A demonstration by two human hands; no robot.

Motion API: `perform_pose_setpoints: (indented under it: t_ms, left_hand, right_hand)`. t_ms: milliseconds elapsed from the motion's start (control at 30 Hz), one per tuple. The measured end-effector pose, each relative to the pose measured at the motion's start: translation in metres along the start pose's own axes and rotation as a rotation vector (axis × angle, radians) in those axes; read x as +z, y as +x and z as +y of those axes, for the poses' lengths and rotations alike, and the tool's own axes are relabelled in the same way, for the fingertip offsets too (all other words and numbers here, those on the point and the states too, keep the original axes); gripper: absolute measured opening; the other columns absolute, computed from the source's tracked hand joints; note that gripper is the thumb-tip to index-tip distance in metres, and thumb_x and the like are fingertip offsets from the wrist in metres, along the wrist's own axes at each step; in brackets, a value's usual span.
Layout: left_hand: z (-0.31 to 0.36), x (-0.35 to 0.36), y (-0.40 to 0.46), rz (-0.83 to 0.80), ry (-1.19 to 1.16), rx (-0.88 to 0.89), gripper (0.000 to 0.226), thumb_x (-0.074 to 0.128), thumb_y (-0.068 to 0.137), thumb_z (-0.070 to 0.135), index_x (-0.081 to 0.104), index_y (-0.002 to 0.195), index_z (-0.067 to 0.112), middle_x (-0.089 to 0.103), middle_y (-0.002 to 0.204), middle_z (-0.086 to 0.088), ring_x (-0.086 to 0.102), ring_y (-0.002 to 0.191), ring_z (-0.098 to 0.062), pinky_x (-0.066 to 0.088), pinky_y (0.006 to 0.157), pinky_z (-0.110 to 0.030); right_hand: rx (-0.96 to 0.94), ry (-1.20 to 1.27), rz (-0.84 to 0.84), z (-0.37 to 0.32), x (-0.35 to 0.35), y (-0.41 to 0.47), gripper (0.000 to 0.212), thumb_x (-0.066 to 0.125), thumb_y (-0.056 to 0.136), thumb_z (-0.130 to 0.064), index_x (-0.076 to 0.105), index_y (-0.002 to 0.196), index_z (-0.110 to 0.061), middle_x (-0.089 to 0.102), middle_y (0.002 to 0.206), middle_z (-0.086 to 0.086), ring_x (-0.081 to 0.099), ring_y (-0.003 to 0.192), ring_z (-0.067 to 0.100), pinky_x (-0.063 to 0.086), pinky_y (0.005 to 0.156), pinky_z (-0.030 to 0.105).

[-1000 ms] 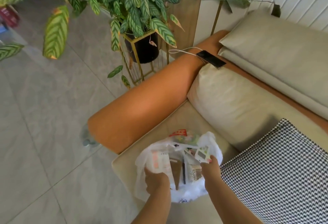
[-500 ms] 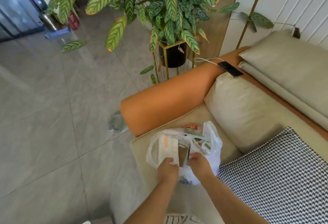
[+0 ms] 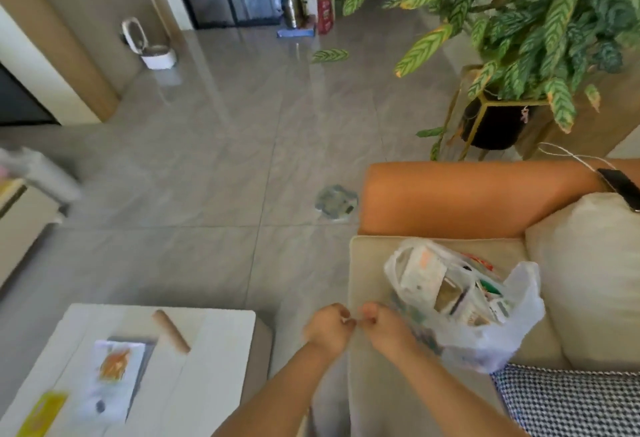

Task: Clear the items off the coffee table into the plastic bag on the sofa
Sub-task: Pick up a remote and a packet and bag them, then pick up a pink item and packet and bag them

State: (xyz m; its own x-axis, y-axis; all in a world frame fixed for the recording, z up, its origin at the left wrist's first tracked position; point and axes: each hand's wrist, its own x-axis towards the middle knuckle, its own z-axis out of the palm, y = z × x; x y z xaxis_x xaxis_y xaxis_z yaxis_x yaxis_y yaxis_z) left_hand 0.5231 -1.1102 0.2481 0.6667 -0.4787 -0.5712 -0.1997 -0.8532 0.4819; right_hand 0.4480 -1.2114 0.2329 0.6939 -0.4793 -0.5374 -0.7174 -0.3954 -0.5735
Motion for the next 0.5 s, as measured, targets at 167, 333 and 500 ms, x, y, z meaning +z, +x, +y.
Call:
perform_pose_setpoints:
  t_ms: [167, 333, 500]
  left_hand:
    - [-0.079, -0.033, -0.019, 0.067, -0.055, -0.135, 0.030, 0.049, 0.091, 0.038, 0.062, 0.115, 0.028, 0.063, 0.122, 0.001, 0.058, 0.115, -0.019, 0.045, 0.090, -0.025]
    - [-0.164, -0.066, -0.044, 0.123, -0.121, -0.261, 0.031, 0.043, 0.090, 0.035, 0.064, 0.111, 0.027, 0.063, 0.122, 0.002, 0.057, 0.114, -0.021, 0.046, 0.094, -0.028]
    - [-0.260, -0.096, -0.069, 0.204, -0.223, -0.404, 0.030, 0.042, 0.093, 0.043, 0.063, 0.110, 0.030, 0.062, 0.122, 0.008, 0.058, 0.110, -0.015, 0.045, 0.091, -0.025]
  right_hand:
    - [-0.114, -0.076, -0.117, -0.054, 0.060, 0.007, 0.027, 0.057, 0.090, -0.016, 0.062, 0.116, -0.010, 0.065, 0.120, 0.005, 0.060, 0.109, 0.015, 0.036, 0.080, 0.014]
    - [-0.214, -0.163, -0.239, -0.117, 0.120, 0.011, 0.030, 0.057, 0.090, -0.017, 0.061, 0.118, -0.011, 0.065, 0.120, 0.003, 0.061, 0.110, 0.016, 0.042, 0.094, 0.021]
    - [-0.319, -0.222, -0.355, -0.180, 0.187, 0.006, 0.032, 0.053, 0.094, -0.021, 0.059, 0.123, -0.010, 0.062, 0.125, 0.002, 0.058, 0.116, 0.014, 0.041, 0.097, 0.021]
